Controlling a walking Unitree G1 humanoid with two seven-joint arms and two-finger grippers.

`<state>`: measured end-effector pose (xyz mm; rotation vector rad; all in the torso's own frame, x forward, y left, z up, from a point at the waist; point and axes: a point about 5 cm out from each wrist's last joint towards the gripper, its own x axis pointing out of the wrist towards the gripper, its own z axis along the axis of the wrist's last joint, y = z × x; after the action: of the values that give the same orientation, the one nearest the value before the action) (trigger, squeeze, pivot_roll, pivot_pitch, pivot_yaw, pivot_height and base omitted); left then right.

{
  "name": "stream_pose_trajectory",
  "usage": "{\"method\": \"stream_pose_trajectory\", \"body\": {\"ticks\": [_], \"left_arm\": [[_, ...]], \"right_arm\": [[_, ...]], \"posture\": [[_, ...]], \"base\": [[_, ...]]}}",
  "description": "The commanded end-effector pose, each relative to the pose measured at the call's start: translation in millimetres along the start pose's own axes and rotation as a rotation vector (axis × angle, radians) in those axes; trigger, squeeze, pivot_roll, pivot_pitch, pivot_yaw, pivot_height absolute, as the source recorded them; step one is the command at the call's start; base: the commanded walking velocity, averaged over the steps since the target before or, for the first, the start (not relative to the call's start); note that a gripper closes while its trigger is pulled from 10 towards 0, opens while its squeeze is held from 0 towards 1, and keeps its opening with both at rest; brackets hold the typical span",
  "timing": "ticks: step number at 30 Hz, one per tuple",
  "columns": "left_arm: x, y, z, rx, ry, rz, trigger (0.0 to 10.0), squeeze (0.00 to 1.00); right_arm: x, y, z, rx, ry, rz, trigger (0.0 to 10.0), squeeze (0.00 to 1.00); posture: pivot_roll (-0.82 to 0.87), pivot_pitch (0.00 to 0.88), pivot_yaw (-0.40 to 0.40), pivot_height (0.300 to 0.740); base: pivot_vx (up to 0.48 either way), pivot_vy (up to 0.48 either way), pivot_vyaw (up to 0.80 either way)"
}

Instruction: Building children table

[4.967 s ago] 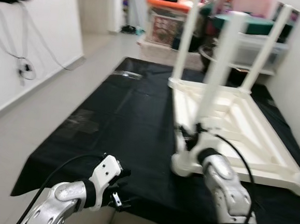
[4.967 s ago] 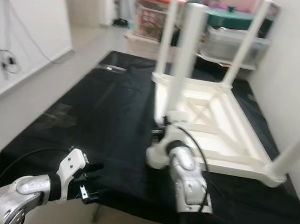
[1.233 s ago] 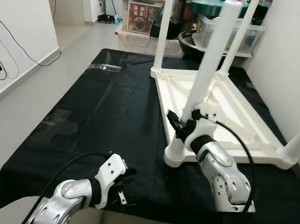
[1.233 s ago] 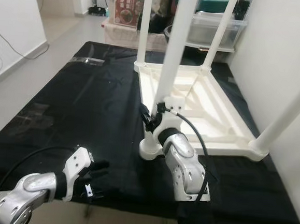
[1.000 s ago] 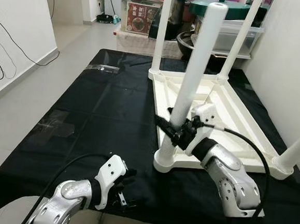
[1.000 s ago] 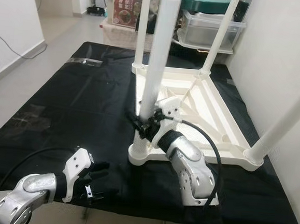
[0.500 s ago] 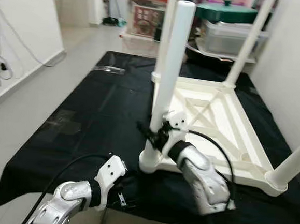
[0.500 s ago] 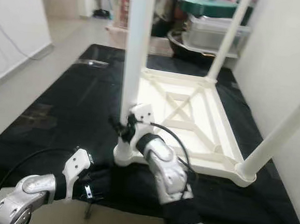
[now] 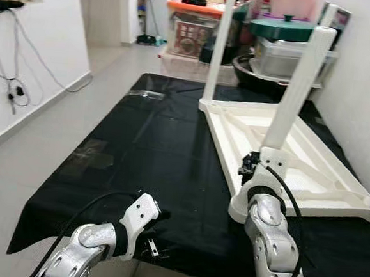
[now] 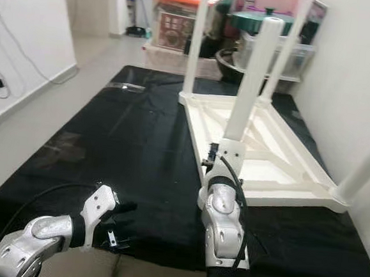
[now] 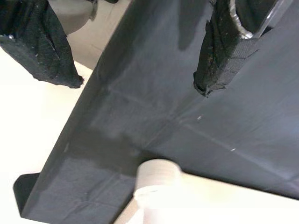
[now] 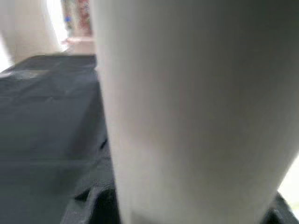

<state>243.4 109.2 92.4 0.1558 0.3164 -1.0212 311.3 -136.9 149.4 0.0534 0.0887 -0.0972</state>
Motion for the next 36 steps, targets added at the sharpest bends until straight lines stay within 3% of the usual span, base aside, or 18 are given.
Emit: {"method": "stream_pose_trajectory", "body": {"ticks": [1,3,4,5,7,9,11,17,19,20,21,22,23,24,25,31,34,36], "left_arm": [[0.2,0.3,-2,-0.006,-0.001,-0.001,10.0,0.00],[-0.6,0.7,-2,-0.007,-0.003,0.001,10.0,0.00],[-1.2,1.2,-2,-0.007,-0.003,0.002,10.0,0.00],[-1.9,1.9,-2,-0.007,-0.004,0.005,10.0,0.00],[-3.1,3.0,-2,-0.009,-0.005,0.010,10.0,0.00],[-3.6,3.3,-2,-0.010,-0.005,0.012,10.0,0.00],[-4.2,1.6,-4,-0.012,-0.003,0.009,10.0,0.00],[-2.8,1.8,-2,-0.012,-0.007,0.012,10.0,0.00],[-3.2,2.9,-2,-0.008,-0.007,0.018,10.0,0.00],[-3.2,2.9,-2,-0.008,-0.007,0.018,10.0,0.00],[-3.4,3.1,-2,-0.008,-0.007,0.019,10.0,0.00],[-4.4,2.5,-2,-0.009,-0.005,0.021,10.0,0.00],[-4.4,2.5,-2,-0.009,-0.005,0.021,10.0,0.00],[-6.9,0.8,-4,-0.014,-0.002,0.020,10.0,0.00],[-7.8,0.1,-5,-0.015,0.000,0.020,10.0,0.00],[-8.0,0.0,-6,-0.015,0.007,0.020,10.0,0.00],[-3.3,0.7,-3,-0.009,-0.001,0.016,10.0,0.00],[-1.8,0.4,-2,-0.008,-0.003,0.016,10.0,0.00]], "right_arm": [[3.5,1.9,-4,0.021,0.033,0.065,10.0,1.00],[6.9,1.8,7,0.024,0.008,0.119,10.0,1.00],[9.0,1.7,12,0.027,-0.005,0.158,10.0,0.27],[8.9,3.6,21,0.054,-0.035,0.259,10.0,0.00],[3.0,7.5,34,0.080,-0.097,0.474,10.0,0.00],[-1.4,9.2,38,0.080,-0.123,0.569,10.0,0.00],[-20.4,12.1,37,0.016,-0.137,0.879,10.0,0.00],[-32.2,18.5,11,-0.064,-0.040,1.034,10.0,0.00],[-33.8,24.7,-4,-0.089,0.006,1.041,6.5,0.00],[-33.8,24.7,-4,-0.089,0.006,1.041,6.5,0.00],[-32.4,25.8,-9,-0.101,0.024,1.020,4.9,0.00],[-25.4,23.9,-17,-0.121,0.059,0.938,0.0,0.00],[-25.4,23.9,-17,-0.121,0.059,0.938,0.0,0.00],[-9.8,14.5,-28,-0.116,0.117,0.726,0.0,0.00],[-4.9,10.5,-30,-0.101,0.137,0.644,0.0,0.00],[7.6,-9.5,-35,-0.088,0.189,0.337,0.0,0.00],[6.6,-50.7,-39,-0.032,0.233,-0.247,0.0,0.00],[1.9,-53.0,-39,-0.033,0.227,-0.328,0.0,0.00]], "posture": [[0.10,0.000,-0.077,0.740],[0.10,0.000,-0.080,0.740],[0.10,0.000,-0.080,0.740],[0.10,0.000,-0.086,0.740],[0.10,0.000,-0.086,0.740],[0.10,0.000,-0.086,0.740],[0.10,0.000,-0.087,0.740],[0.10,0.000,-0.095,0.740],[0.11,0.000,-0.095,0.740],[0.11,0.000,-0.095,0.740],[0.11,0.000,-0.093,0.740],[0.11,0.000,-0.093,0.740],[0.11,0.000,-0.093,0.740],[0.11,0.000,-0.090,0.740],[0.11,0.000,-0.090,0.740],[0.10,0.000,-0.082,0.740],[0.10,0.000,-0.081,0.740],[0.10,0.000,-0.084,0.740]], "base": [[0.000,0.000,0.00],[0.000,0.000,0.00],[0.000,0.000,0.00],[0.000,0.000,0.00],[0.000,0.000,0.00],[0.000,0.000,0.00],[0.000,0.000,0.00],[0.000,0.000,0.00],[0.000,0.000,0.00],[0.000,0.000,0.00],[0.000,0.000,0.00],[0.000,0.000,0.00],[0.000,0.000,0.00],[0.000,0.000,0.00],[0.000,0.000,0.00],[0.000,0.000,0.00],[0.000,0.000,0.00],[0.000,0.000,0.00]]}}
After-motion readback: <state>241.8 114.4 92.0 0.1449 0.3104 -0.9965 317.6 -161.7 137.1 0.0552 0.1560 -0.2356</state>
